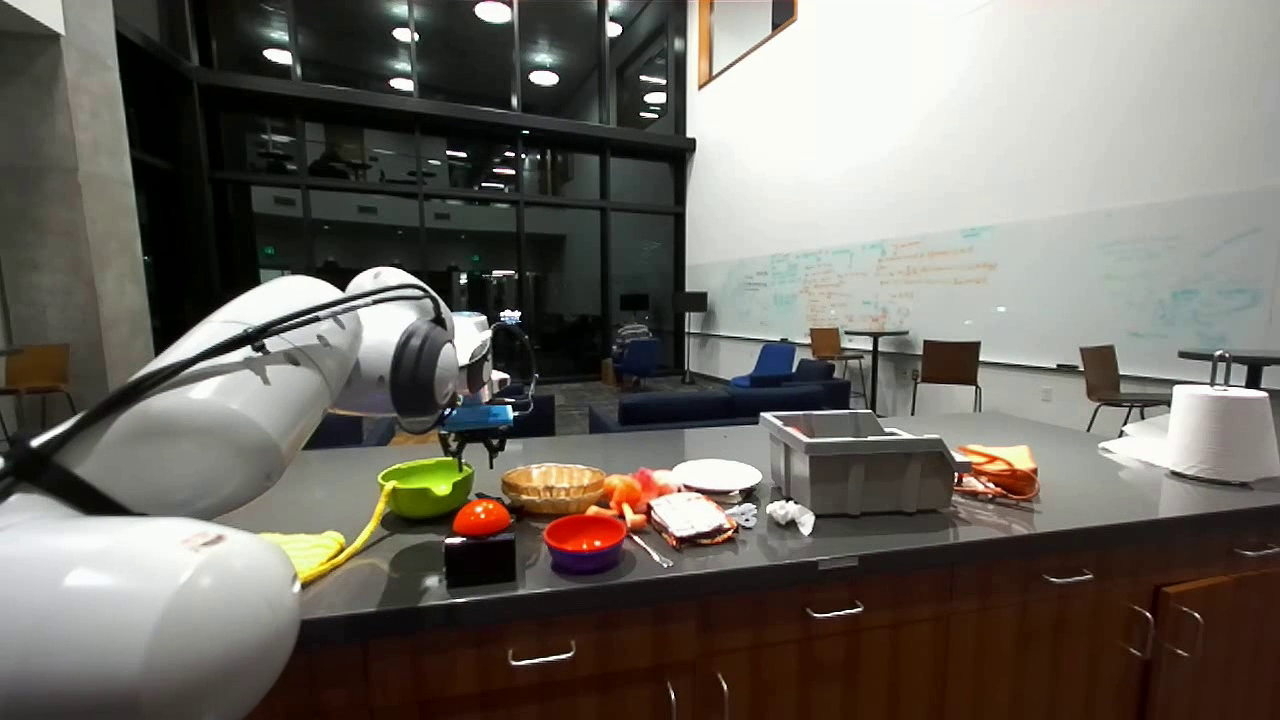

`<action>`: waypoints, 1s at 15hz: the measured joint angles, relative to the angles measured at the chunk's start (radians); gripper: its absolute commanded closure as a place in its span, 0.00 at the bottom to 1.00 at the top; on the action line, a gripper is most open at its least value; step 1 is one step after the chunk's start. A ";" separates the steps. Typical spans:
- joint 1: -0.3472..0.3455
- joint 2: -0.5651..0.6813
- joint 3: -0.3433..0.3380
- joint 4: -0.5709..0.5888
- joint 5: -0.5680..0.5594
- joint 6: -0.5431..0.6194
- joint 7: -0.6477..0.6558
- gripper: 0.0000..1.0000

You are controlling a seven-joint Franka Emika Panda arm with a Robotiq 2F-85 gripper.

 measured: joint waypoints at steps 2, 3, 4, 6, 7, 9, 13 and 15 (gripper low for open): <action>0.000 0.000 0.000 0.011 0.000 0.001 0.004 0.00; 0.000 0.000 0.000 0.018 0.000 0.001 0.008 0.00; 0.000 -0.002 0.000 0.023 0.000 0.003 0.010 0.00; 0.001 -0.007 0.000 0.030 0.000 0.005 0.011 0.00; 0.001 -0.012 0.000 0.030 0.000 0.007 0.012 0.00; 0.001 -0.023 0.001 0.027 0.000 0.011 0.012 0.00; -0.001 -0.074 0.004 -0.029 0.003 0.035 0.012 0.00; -0.002 -0.120 0.004 -0.094 0.004 0.061 0.013 0.00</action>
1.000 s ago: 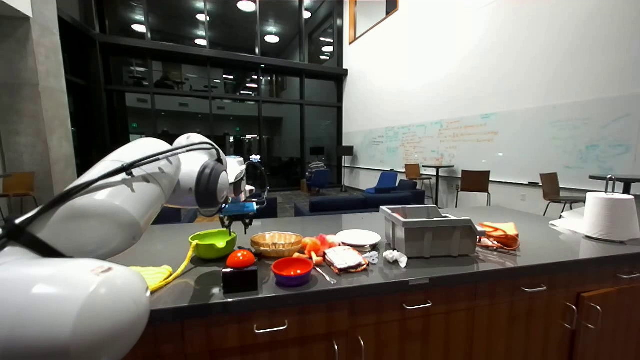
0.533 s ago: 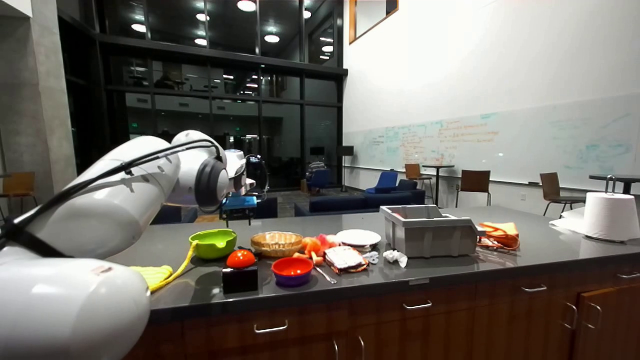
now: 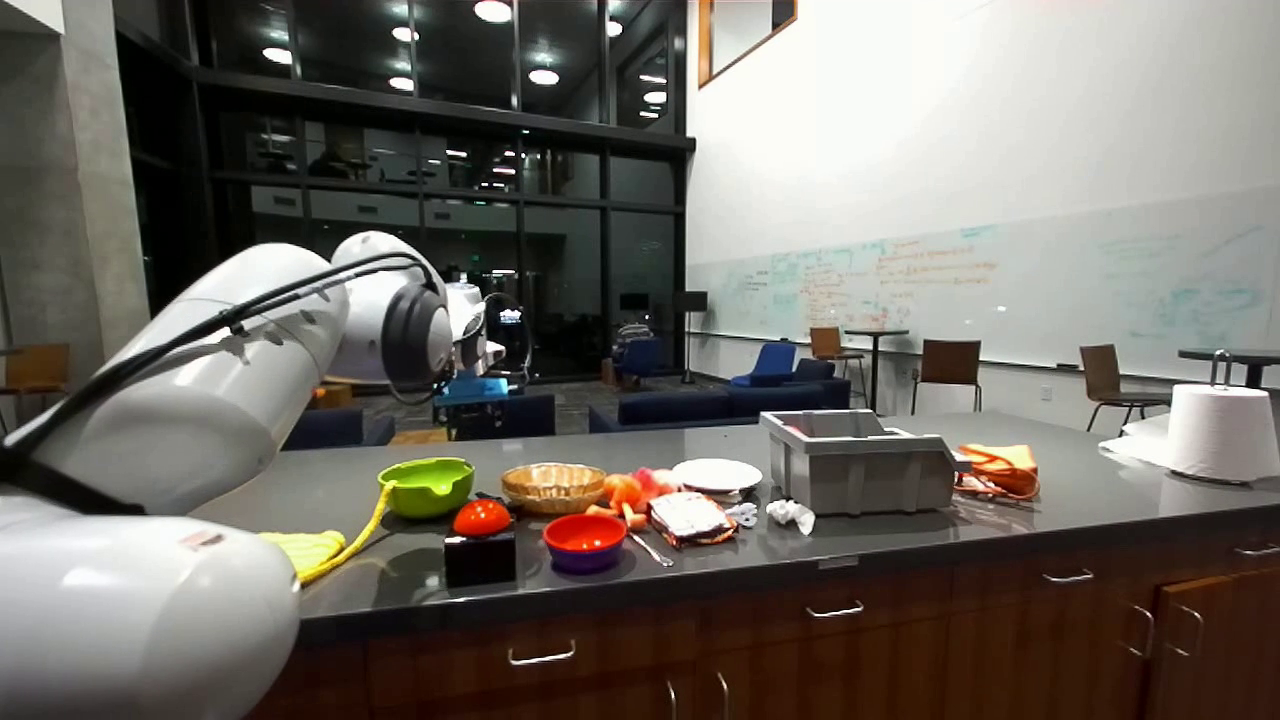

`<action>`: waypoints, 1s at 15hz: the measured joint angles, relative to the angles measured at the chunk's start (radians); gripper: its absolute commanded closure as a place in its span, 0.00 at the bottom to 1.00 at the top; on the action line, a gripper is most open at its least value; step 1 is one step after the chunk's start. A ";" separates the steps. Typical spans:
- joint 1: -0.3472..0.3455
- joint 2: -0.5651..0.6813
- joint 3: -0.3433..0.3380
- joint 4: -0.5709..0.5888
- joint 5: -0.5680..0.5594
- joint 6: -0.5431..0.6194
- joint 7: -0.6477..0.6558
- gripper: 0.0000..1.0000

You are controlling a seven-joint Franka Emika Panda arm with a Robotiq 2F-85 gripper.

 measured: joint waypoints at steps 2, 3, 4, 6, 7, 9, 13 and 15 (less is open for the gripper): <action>-0.004 -0.056 0.002 -0.084 0.004 0.034 0.000 0.00; -0.005 -0.085 0.004 -0.127 0.006 0.049 0.000 0.00; -0.008 -0.117 0.008 -0.171 0.010 0.064 0.000 0.00; -0.014 -0.178 0.016 -0.258 0.012 0.094 0.000 0.00; -0.017 -0.211 0.022 -0.305 0.014 0.109 0.000 0.00; -0.024 -0.275 0.033 -0.398 0.025 0.139 -0.001 0.00; -0.048 -0.400 0.063 -0.592 0.069 0.185 -0.004 0.00; -0.073 -0.461 0.091 -0.692 0.093 0.202 -0.007 0.00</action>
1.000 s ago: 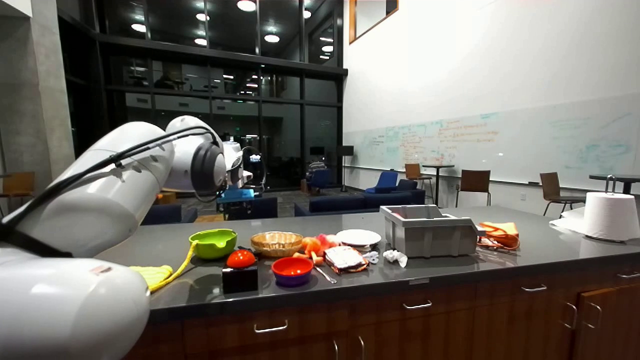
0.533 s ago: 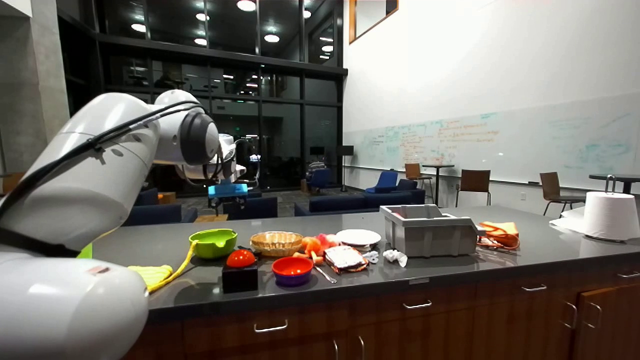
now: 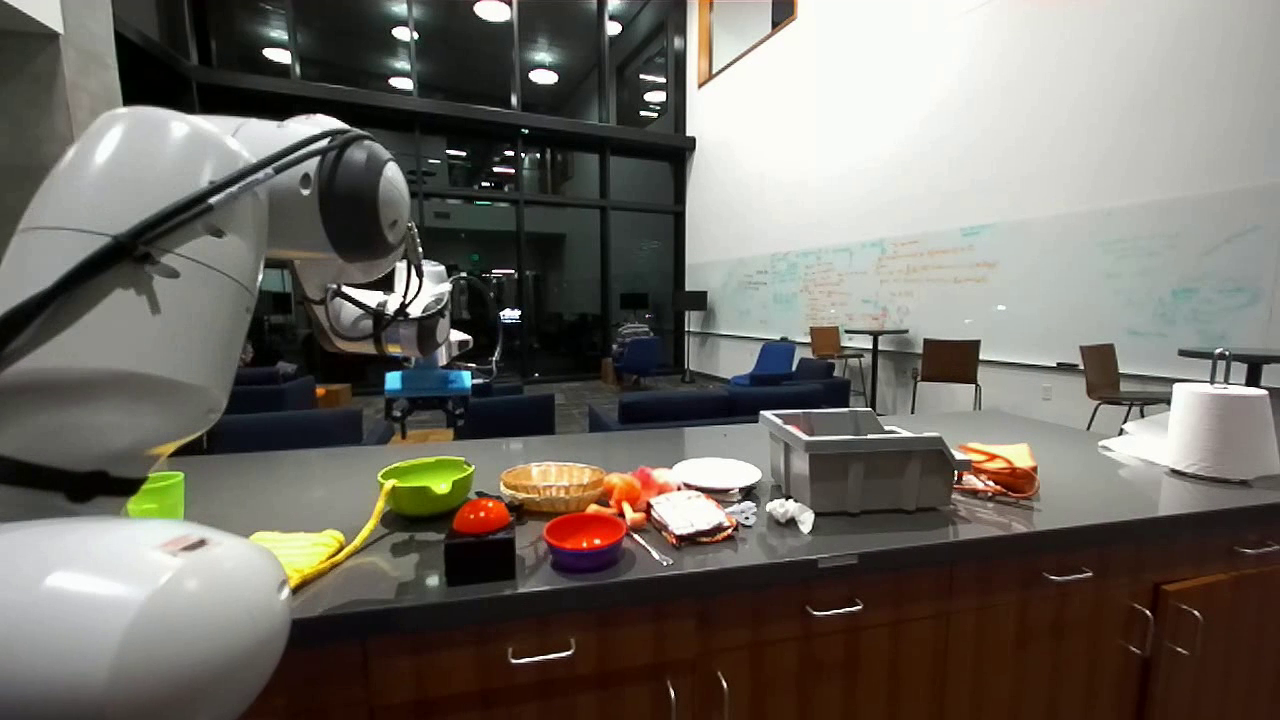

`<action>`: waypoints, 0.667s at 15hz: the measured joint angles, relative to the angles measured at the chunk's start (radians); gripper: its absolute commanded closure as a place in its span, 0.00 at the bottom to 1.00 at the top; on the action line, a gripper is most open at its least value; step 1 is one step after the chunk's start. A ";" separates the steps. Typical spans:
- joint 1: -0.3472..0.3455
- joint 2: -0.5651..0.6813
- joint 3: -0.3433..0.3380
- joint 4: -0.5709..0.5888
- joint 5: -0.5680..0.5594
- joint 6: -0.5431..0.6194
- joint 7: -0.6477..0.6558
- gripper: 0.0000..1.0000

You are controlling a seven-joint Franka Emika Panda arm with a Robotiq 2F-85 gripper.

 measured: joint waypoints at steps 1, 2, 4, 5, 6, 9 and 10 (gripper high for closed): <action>-0.013 -0.031 0.015 -0.049 0.021 0.009 -0.007 0.00; -0.026 -0.063 0.031 -0.101 0.045 0.019 -0.020 0.00; -0.046 -0.130 0.057 -0.202 0.096 0.037 -0.049 0.00; -0.055 -0.165 0.069 -0.254 0.125 0.046 -0.066 0.00; -0.062 -0.200 0.081 -0.308 0.160 0.057 -0.087 0.00; -0.070 -0.298 0.103 -0.459 0.284 0.080 -0.170 0.00; -0.070 -0.322 0.106 -0.500 0.322 0.085 -0.197 0.00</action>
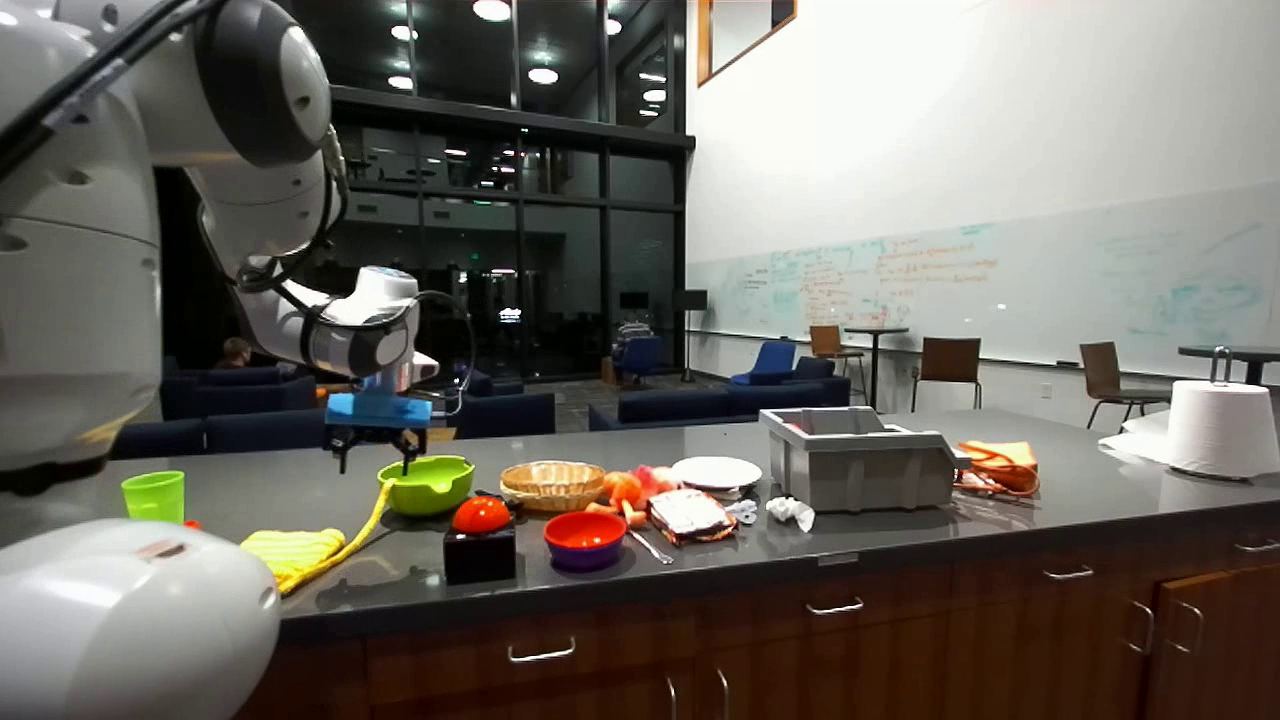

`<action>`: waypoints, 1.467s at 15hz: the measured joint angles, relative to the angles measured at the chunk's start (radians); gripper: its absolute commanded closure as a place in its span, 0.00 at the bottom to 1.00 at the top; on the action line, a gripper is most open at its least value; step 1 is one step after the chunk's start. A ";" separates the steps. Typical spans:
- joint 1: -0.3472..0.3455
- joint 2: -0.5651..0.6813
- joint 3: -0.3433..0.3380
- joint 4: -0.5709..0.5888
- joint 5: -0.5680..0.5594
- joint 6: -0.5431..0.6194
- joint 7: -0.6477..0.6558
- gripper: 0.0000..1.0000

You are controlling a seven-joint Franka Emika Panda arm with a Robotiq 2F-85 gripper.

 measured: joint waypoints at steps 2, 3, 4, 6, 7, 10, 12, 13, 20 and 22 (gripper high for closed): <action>0.002 -0.032 0.003 -0.066 0.078 0.013 -0.055 0.00; 0.003 -0.039 0.003 -0.090 0.117 0.021 -0.086 0.00; 0.003 -0.041 0.003 -0.108 0.154 0.030 -0.116 0.00; 0.007 -0.039 0.002 -0.135 0.228 0.042 -0.178 0.00; 0.010 -0.036 0.002 -0.144 0.262 0.046 -0.208 0.00; 0.025 -0.017 0.004 -0.154 0.342 0.048 -0.282 0.00; 0.036 -0.002 0.007 -0.154 0.367 0.048 -0.313 0.00; 0.041 0.006 0.009 -0.153 0.373 0.048 -0.325 0.00; 0.054 0.060 0.040 -0.131 0.379 0.047 -0.369 0.00; 0.054 0.077 0.054 -0.120 0.379 0.046 -0.379 0.00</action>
